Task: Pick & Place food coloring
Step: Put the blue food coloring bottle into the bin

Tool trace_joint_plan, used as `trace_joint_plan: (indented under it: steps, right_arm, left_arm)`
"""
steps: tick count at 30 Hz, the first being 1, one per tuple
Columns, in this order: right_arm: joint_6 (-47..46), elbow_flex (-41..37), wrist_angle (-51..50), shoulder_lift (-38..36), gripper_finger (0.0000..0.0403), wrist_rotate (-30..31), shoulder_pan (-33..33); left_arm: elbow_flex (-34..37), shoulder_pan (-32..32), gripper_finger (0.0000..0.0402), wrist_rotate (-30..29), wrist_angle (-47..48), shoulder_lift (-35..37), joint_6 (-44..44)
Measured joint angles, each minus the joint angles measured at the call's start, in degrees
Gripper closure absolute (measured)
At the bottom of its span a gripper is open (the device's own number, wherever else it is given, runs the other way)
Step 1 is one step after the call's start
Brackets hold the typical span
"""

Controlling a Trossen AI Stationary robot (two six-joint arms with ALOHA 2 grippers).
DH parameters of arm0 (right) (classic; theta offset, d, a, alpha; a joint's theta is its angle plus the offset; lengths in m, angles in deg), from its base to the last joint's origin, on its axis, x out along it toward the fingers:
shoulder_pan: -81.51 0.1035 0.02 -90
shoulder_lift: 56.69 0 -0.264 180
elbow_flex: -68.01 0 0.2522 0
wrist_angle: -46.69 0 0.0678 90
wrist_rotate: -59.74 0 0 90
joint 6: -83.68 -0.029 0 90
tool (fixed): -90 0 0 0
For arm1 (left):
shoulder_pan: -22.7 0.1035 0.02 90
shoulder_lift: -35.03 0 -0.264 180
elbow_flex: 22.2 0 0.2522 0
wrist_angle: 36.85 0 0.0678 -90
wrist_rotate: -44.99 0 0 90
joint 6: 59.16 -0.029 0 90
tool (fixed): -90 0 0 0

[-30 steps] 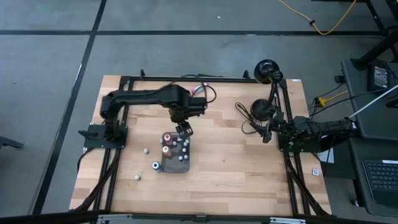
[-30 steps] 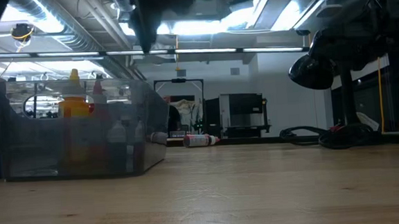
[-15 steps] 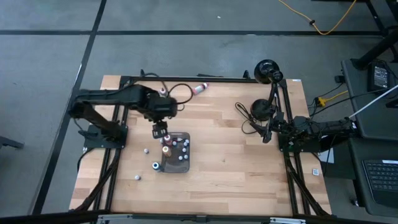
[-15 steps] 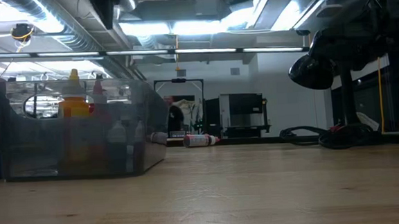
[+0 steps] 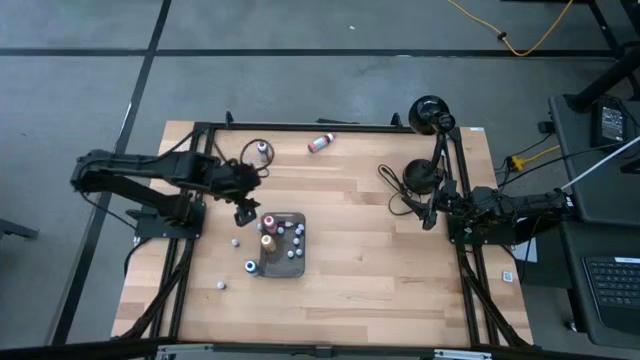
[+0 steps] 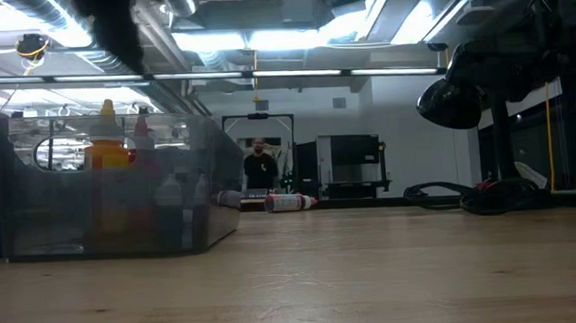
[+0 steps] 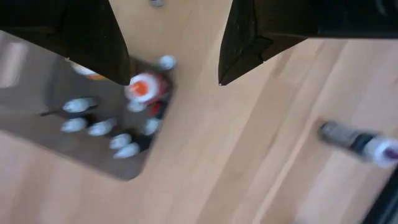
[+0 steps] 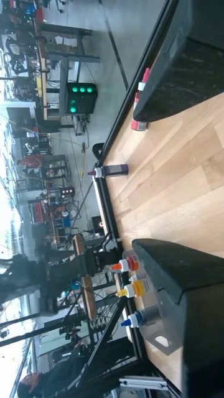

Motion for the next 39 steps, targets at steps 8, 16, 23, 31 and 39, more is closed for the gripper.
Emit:
trace_joint_plan:
  steps: [8, 16, 23, 31, 39]
  right_arm:
    - [0.0, 0.0, 0.0, 0.0, 0.0080, 0.0, 0.0]
    - [0.0, 0.0, 0.0, 0.0, 0.0080, 0.0, 0.0]
    - [0.0, 0.0, 0.0, 0.0, 0.0080, 0.0, 0.0]
    - [0.0, 0.0, 0.0, 0.0, 0.0080, 0.0, 0.0]
    - [0.0, 0.0, 0.0, 0.0, 0.0080, 0.0, 0.0]
  left_arm:
    - [12.3, -0.9, 0.0166, -2.1, -4.1, 12.1, 8.5]
    - [21.1, -4.5, 0.0167, -1.8, -10.7, 15.9, 11.5]
    - [27.1, -10.1, 0.0168, -3.4, -13.2, 15.5, 10.6]
    - [29.5, -13.0, 0.0170, -3.5, -15.3, 11.4, 7.1]
    - [29.5, -13.1, 0.0169, -2.4, -19.1, 3.7, -3.4]
